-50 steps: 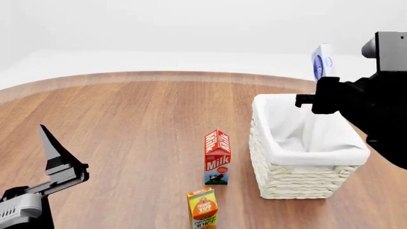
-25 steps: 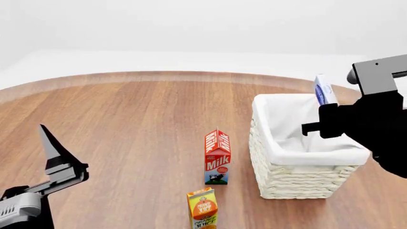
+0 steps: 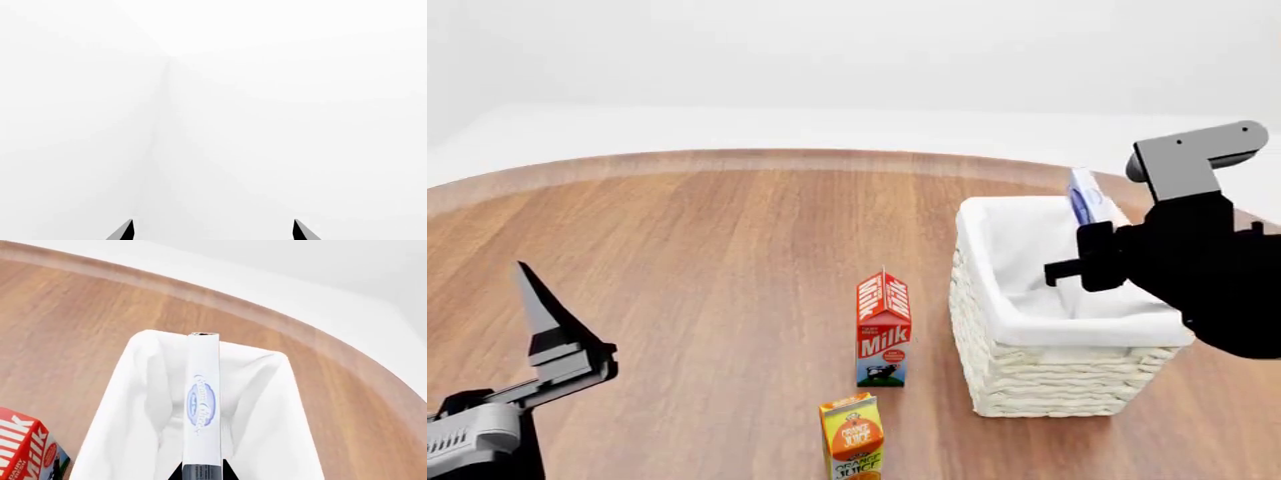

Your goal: Pick up the cream cheese box and the butter, and put them in the basket.

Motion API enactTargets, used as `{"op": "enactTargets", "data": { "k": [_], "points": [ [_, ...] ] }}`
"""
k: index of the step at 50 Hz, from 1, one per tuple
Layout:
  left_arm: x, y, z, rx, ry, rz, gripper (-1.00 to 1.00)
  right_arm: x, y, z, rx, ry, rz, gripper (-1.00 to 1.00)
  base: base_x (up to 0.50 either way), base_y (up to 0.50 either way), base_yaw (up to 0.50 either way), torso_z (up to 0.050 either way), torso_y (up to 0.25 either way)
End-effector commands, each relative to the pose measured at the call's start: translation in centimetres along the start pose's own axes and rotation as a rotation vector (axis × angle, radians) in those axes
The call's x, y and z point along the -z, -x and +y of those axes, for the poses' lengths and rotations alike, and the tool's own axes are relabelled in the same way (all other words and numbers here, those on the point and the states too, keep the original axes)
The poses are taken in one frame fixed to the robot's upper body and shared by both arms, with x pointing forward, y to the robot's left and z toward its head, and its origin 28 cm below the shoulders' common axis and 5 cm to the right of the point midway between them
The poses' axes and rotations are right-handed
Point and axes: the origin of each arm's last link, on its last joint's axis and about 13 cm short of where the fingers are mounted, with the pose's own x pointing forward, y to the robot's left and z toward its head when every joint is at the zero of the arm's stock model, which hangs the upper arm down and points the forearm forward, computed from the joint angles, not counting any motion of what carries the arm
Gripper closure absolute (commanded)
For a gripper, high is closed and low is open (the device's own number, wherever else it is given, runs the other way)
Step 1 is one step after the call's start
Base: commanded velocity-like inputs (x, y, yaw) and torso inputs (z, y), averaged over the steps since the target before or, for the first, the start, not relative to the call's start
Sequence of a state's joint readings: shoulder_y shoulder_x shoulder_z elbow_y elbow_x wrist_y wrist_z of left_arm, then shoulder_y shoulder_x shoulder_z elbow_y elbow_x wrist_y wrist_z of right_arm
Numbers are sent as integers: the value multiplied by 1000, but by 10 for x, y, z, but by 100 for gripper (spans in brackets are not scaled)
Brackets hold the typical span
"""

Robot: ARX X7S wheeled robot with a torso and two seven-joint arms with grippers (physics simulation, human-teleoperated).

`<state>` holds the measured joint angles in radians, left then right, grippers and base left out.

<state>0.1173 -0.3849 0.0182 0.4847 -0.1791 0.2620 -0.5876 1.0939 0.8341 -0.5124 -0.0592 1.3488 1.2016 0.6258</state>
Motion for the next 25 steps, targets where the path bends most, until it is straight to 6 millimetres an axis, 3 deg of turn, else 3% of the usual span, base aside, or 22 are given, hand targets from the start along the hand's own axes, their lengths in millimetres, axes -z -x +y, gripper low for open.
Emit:
{"op": "enactTargets", "data": {
  "k": [1, 17, 25],
  "points": [
    [0, -1, 2, -3, -9, 0, -100, -5, -11, 8, -35, -5, -22, 100, 0, 0, 0, 0, 0],
    [1, 0, 1, 1, -9, 2, -100, 11, -28, 15, -45, -9, 34, 100, 0, 0, 0, 1, 1],
    [2, 0, 0, 7, -9, 5, -100, 7, -29, 14, -46, -23, 32, 100, 0, 0, 0, 0, 1]
  ]
}}
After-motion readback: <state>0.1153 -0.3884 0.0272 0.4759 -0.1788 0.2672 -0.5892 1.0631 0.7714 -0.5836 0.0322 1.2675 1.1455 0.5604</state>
